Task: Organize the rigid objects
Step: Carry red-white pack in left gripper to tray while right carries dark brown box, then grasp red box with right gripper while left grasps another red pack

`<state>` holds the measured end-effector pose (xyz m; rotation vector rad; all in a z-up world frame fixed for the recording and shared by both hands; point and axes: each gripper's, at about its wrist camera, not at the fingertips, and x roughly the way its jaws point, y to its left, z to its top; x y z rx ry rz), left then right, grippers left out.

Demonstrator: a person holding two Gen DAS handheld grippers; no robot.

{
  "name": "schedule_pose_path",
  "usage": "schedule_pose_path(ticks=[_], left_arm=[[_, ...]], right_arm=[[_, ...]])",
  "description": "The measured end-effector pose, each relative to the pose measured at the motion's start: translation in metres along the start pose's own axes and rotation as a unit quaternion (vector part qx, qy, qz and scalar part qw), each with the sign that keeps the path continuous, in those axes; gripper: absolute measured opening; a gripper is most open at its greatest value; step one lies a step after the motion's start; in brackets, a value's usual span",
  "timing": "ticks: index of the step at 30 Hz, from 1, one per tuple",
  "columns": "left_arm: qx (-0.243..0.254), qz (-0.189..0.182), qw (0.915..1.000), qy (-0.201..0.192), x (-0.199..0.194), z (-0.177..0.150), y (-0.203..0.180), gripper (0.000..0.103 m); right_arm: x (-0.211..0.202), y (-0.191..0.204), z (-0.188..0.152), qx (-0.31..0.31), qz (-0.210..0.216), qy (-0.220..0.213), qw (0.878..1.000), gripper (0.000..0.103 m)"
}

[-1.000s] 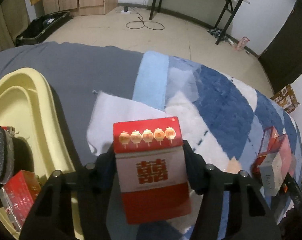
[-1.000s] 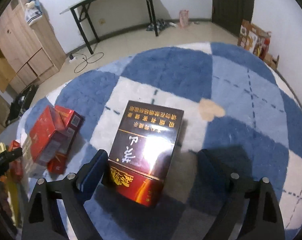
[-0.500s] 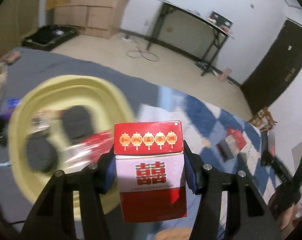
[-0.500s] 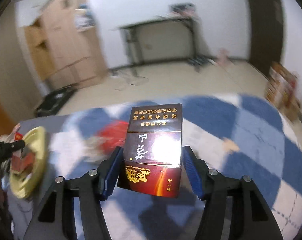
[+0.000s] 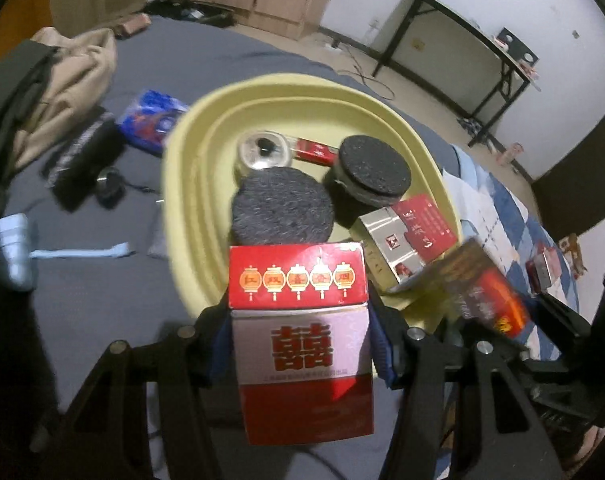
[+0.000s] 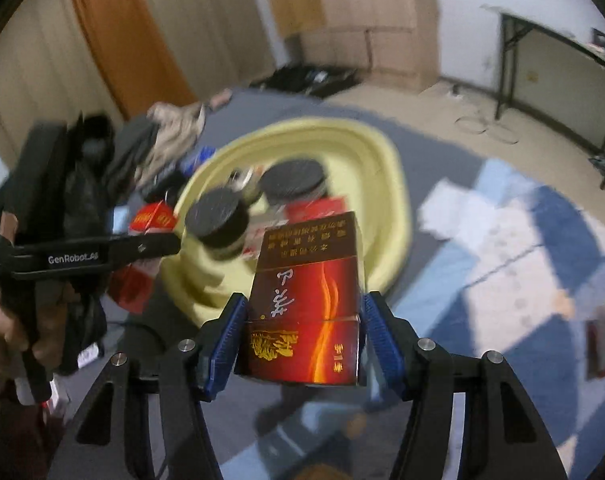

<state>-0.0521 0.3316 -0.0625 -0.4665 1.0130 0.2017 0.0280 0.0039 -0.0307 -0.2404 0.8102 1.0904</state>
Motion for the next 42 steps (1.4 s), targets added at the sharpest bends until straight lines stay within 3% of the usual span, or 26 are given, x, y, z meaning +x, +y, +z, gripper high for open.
schedule_pose_path(ticks=[5, 11, 15, 18, 20, 21, 22, 23, 24, 25, 26, 30, 33, 37, 42], left_arm=[[0.017, 0.017, 0.9997, -0.007, 0.024, 0.026, -0.003, 0.058], [0.022, 0.011, 0.9995, -0.02, 0.035, 0.054, 0.003, 0.059], [0.033, 0.013, 0.9991, -0.022, 0.037, 0.055, 0.003, 0.06], [0.034, 0.02, 0.999, -0.023, 0.035, 0.051, 0.005, 0.064], [0.04, 0.039, 0.9981, -0.026, 0.032, 0.047, 0.003, 0.074], [0.042, 0.037, 0.9981, -0.028, 0.029, 0.047, 0.002, 0.076], [0.042, 0.021, 0.9985, -0.027, 0.023, 0.045, 0.0, 0.081], [0.04, 0.007, 0.9987, -0.03, 0.017, 0.045, 0.0, 0.087], [0.038, -0.001, 0.9986, -0.036, 0.01, 0.043, -0.003, 0.092], [0.039, -0.01, 0.9981, -0.047, 0.001, 0.041, -0.007, 0.101], [0.042, -0.015, 0.9974, -0.056, -0.007, 0.039, -0.013, 0.103], [0.072, -0.055, 0.9945, -0.054, -0.025, 0.031, -0.057, 0.103], [0.101, -0.085, 0.9906, -0.035, -0.025, 0.024, -0.096, 0.103], [0.168, -0.13, 0.9771, -0.012, -0.016, 0.009, -0.161, 0.103], [0.21, -0.129, 0.9688, 0.031, 0.013, -0.01, -0.211, 0.103]], right_arm=[[0.04, -0.001, 0.034, -0.013, -0.007, 0.03, 0.999, 0.059], [0.074, 0.014, 0.073, -0.025, -0.018, 0.044, 0.999, 0.059], [0.1, 0.031, 0.075, -0.037, -0.023, 0.054, 0.998, 0.06], [0.114, 0.035, 0.071, -0.046, -0.029, 0.06, 0.997, 0.059], [0.115, 0.037, 0.069, -0.043, -0.033, 0.053, 0.997, 0.06], [0.114, 0.038, 0.068, -0.04, -0.032, 0.048, 0.998, 0.068], [0.11, 0.039, 0.066, -0.04, -0.032, 0.036, 0.998, 0.077], [0.104, 0.039, 0.064, -0.041, -0.032, 0.027, 0.998, 0.094], [0.094, 0.039, 0.062, -0.043, -0.033, 0.011, 0.998, 0.1], [0.083, 0.039, 0.059, -0.043, -0.037, -0.014, 0.998, 0.101], [0.072, 0.039, 0.057, -0.04, -0.045, -0.035, 0.998, 0.103], [0.023, 0.014, 0.04, 0.023, -0.088, -0.106, 0.99, 0.103], [-0.024, -0.029, 0.017, 0.094, -0.119, -0.14, 0.979, 0.103], [-0.074, -0.083, -0.011, 0.132, -0.178, -0.147, 0.964, 0.103], [-0.1, -0.148, -0.032, 0.142, -0.213, -0.098, 0.962, 0.103]])
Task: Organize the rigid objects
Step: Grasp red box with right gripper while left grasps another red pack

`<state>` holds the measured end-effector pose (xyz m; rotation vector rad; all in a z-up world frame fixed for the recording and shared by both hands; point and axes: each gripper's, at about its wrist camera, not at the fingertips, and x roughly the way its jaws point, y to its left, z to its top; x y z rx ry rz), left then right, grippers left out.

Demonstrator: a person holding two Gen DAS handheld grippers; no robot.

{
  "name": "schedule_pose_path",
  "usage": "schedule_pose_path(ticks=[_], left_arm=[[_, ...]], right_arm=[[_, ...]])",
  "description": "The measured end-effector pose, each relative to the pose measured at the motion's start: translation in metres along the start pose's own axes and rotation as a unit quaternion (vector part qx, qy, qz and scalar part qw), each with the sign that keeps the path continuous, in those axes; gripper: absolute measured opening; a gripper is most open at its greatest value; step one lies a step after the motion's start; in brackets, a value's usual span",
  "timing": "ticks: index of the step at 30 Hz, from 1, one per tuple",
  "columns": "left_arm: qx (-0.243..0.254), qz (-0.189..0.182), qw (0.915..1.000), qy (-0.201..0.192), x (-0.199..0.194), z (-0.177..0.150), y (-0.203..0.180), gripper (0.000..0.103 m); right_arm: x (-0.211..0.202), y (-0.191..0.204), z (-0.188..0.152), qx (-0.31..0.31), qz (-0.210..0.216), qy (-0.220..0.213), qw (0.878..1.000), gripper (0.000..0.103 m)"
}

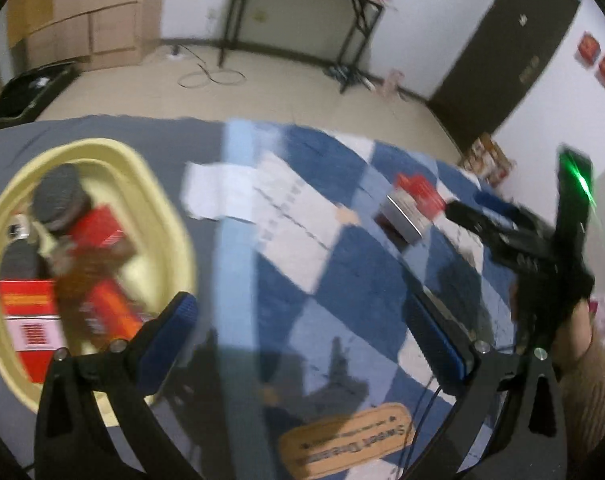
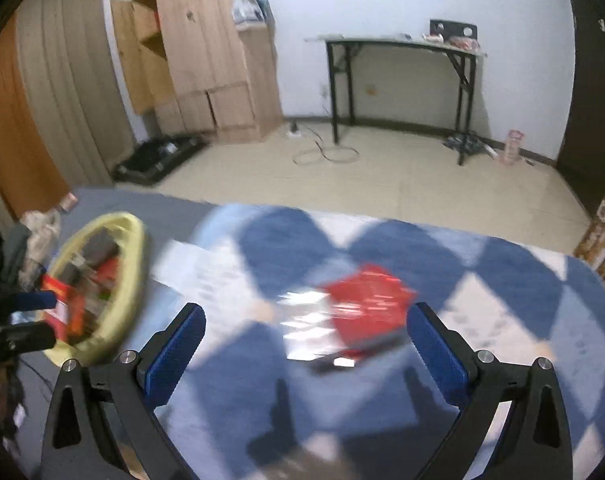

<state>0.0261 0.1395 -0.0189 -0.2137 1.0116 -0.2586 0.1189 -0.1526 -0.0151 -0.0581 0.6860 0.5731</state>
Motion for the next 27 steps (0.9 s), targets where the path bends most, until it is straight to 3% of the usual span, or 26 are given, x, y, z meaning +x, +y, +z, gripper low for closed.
schedule_pose_path(ticks=[3, 8, 17, 23, 27], left_arm=[[0.005, -0.012, 0.9999, 0.012, 0.013, -0.003, -0.016, 0.103], [0.034, -0.016, 0.9989, 0.028, 0.036, -0.004, -0.042, 0.103], [0.039, -0.016, 0.9981, 0.046, 0.073, 0.001, -0.064, 0.103], [0.042, -0.013, 0.9978, 0.05, 0.093, 0.006, -0.073, 0.103], [0.039, -0.016, 0.9978, 0.052, 0.106, 0.012, -0.076, 0.103]], right_arm=[[0.019, -0.016, 0.006, -0.011, 0.014, 0.049, 0.999, 0.103], [0.044, -0.008, 0.011, -0.035, 0.049, 0.079, 0.995, 0.103], [0.089, -0.005, 0.022, -0.09, 0.028, 0.109, 0.99, 0.102], [0.073, -0.036, 0.004, -0.075, 0.023, 0.108, 0.991, 0.103], [0.053, -0.071, -0.009, -0.025, 0.012, 0.096, 0.995, 0.103]])
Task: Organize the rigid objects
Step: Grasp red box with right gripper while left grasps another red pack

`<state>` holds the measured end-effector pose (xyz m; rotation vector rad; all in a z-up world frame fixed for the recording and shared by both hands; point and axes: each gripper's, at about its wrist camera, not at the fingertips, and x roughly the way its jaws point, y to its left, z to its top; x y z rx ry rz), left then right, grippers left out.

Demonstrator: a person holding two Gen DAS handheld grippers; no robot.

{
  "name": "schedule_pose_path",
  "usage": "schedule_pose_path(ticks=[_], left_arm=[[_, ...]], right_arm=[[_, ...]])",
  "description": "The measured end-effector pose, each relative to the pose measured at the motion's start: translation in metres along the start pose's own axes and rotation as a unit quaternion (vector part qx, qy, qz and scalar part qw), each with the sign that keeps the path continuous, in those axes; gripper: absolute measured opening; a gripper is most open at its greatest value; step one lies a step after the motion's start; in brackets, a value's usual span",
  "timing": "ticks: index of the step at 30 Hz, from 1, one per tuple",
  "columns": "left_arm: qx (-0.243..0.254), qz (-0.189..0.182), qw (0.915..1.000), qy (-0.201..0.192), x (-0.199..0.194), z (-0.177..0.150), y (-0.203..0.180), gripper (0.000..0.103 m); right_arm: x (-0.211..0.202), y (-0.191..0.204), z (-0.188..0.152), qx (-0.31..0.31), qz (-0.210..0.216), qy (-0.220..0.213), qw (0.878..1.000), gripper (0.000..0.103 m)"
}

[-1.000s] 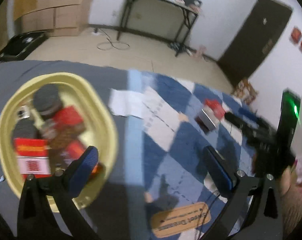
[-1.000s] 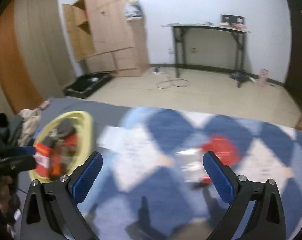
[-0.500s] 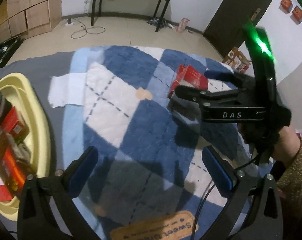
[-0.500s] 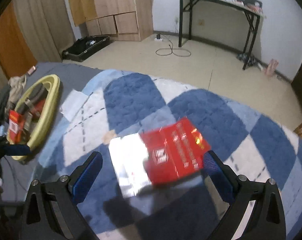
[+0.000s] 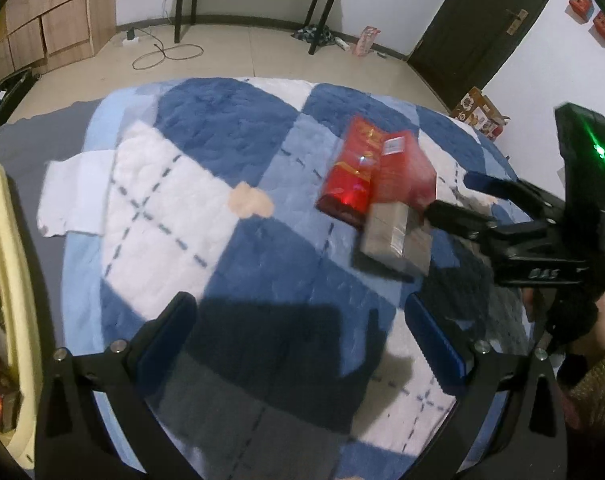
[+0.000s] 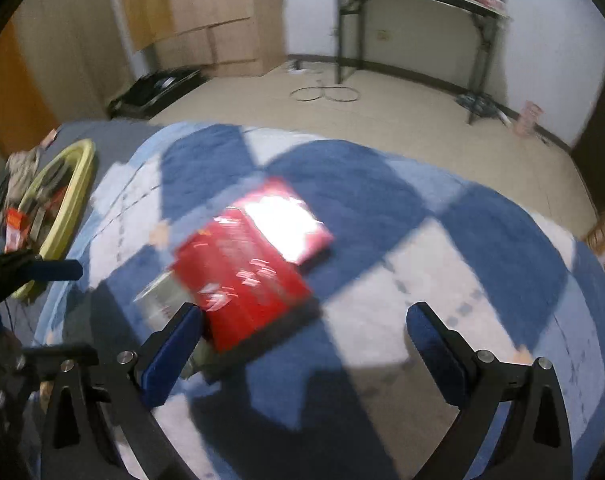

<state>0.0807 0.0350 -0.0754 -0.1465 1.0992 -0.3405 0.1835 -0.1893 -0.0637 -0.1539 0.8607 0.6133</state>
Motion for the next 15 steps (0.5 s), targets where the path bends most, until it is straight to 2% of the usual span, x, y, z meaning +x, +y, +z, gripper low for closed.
schedule_pose_path(ticks=[4, 6, 9, 14, 15], left_arm=[[0.027, 0.005, 0.9996, -0.01, 0.01, 0.01, -0.011, 0.103], [0.037, 0.019, 0.999, -0.017, 0.012, 0.016, -0.013, 0.103], [0.023, 0.013, 0.9988, -0.041, 0.002, 0.025, 0.0, 0.103], [-0.023, 0.02, 0.9982, -0.052, -0.007, 0.036, 0.035, 0.103], [-0.033, 0.02, 0.9978, -0.054, -0.011, 0.035, 0.043, 0.103]], right_arm=[[-0.009, -0.027, -0.006, 0.051, 0.015, -0.002, 0.999, 0.103], [-0.016, -0.036, -0.008, 0.075, 0.038, -0.006, 0.996, 0.103], [-0.026, -0.043, -0.013, 0.108, 0.073, -0.005, 0.991, 0.103], [-0.031, -0.05, -0.021, 0.201, 0.153, -0.002, 0.968, 0.103], [-0.026, -0.049, -0.021, 0.227, 0.173, 0.004, 0.958, 0.103]])
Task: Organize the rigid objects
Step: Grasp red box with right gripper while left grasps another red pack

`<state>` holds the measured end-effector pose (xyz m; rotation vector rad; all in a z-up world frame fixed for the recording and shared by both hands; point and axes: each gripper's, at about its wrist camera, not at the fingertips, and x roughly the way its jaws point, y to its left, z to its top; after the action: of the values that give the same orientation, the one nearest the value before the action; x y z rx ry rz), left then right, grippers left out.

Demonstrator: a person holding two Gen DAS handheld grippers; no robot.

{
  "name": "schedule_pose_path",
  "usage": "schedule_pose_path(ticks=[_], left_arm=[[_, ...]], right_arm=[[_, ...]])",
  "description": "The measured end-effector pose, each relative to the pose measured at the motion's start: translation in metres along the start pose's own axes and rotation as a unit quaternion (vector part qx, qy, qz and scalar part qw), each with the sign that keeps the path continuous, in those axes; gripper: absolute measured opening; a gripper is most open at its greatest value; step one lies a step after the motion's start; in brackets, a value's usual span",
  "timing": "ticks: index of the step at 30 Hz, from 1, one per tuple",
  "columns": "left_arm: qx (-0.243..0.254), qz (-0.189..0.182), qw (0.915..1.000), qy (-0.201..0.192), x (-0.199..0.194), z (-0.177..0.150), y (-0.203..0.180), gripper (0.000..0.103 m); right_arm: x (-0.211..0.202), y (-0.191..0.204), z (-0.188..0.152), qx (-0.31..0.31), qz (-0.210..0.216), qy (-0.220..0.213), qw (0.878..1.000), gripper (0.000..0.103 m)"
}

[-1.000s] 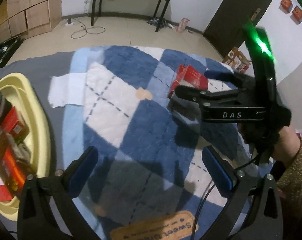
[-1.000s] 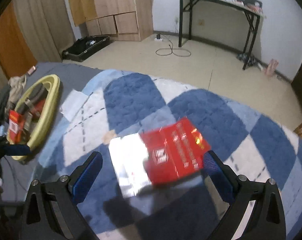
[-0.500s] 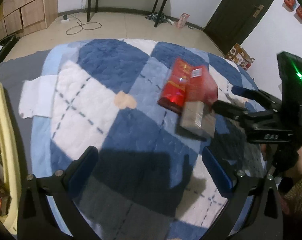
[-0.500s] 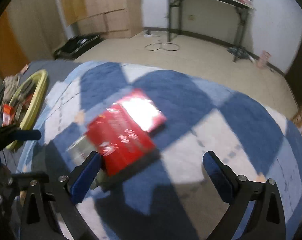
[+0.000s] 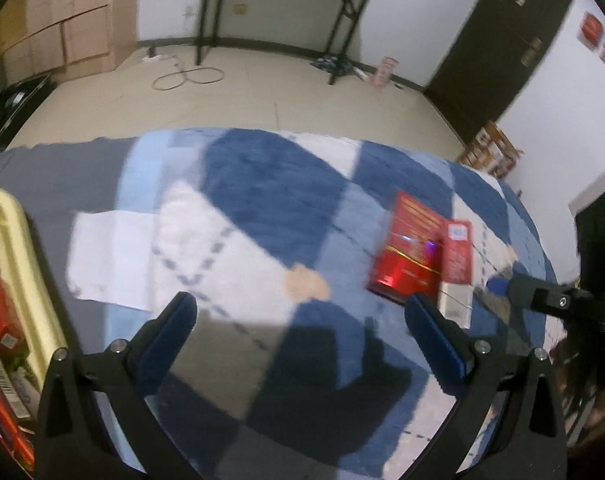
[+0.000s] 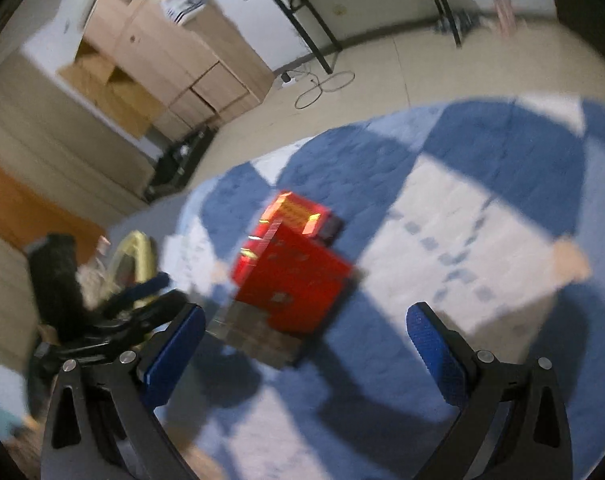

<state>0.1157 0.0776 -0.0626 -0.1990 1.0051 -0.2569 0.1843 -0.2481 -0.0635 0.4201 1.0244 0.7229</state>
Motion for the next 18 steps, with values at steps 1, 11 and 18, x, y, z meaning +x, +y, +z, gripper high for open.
schedule_pose_path(ticks=[1, 11, 18], left_arm=[[-0.006, -0.002, 1.0, -0.002, -0.003, 0.0, 0.004, 0.103], [0.032, -0.02, 0.9993, -0.004, 0.003, 0.007, -0.018, 0.103], [0.124, -0.027, 0.991, 0.042, 0.054, 0.024, -0.079, 0.102]], right_arm=[[0.005, -0.001, 0.0, 0.021, 0.009, 0.005, 1.0, 0.103], [0.035, -0.021, -0.001, 0.12, 0.012, 0.009, 0.993, 0.061], [-0.036, -0.054, -0.006, 0.079, -0.057, -0.046, 0.994, 0.061]])
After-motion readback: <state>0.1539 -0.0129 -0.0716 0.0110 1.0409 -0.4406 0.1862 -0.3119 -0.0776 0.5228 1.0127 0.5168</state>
